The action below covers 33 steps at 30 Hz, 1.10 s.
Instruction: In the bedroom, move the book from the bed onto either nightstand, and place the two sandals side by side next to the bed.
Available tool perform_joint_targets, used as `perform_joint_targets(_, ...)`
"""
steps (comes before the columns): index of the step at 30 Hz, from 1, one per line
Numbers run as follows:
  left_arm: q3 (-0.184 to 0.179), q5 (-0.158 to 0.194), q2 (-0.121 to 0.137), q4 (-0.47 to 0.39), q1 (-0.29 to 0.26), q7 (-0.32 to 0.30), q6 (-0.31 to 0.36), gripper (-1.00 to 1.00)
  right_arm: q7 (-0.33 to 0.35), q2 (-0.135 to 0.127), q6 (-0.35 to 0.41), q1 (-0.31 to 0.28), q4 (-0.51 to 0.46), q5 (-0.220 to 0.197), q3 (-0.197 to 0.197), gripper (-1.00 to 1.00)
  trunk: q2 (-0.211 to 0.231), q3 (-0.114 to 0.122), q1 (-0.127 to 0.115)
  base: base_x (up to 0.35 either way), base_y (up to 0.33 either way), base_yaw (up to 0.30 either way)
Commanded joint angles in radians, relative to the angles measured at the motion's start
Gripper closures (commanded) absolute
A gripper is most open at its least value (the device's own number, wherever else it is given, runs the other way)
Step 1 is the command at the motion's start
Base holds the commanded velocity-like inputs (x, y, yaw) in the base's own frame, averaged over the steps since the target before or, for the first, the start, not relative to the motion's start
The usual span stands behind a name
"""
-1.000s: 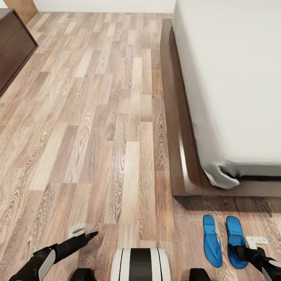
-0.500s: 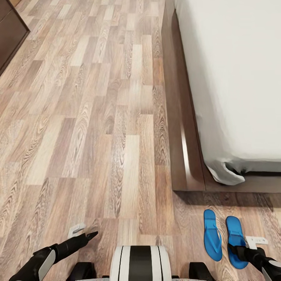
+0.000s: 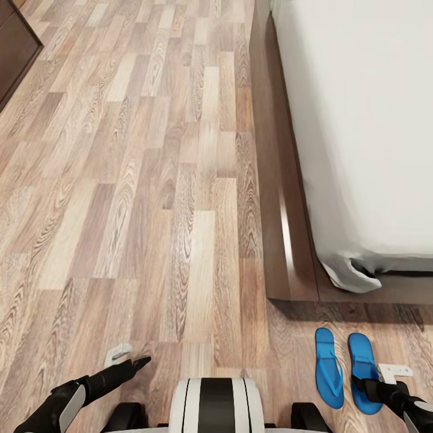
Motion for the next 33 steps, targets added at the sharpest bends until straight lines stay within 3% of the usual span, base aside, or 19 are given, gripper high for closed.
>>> perform_joint_targets(1, 0.003, 0.007, 0.000, 0.000, 0.000, -0.003, 0.009, -1.00, 0.007, 0.000, 0.007, 0.000, -0.002, -0.005, -0.004, 1.00, 0.000, 0.000, 0.000, 0.082, 0.000, 0.000)
perform_joint_targets(27, 0.003, 0.007, 0.000, 0.000, 0.000, -0.007, 0.011, -1.00, 0.007, -0.001, 0.006, 0.000, -0.003, -0.005, -0.005, 1.00, -0.001, -0.008, 0.001, 0.040, 0.000, 0.000)
perform_joint_targets(33, 0.003, 0.007, 0.000, 0.000, 0.000, -0.007, 0.011, -1.00, 0.007, -0.001, 0.005, 0.000, -0.003, -0.005, -0.005, 1.00, -0.002, -0.028, 0.003, 0.000, 0.000, 0.000)
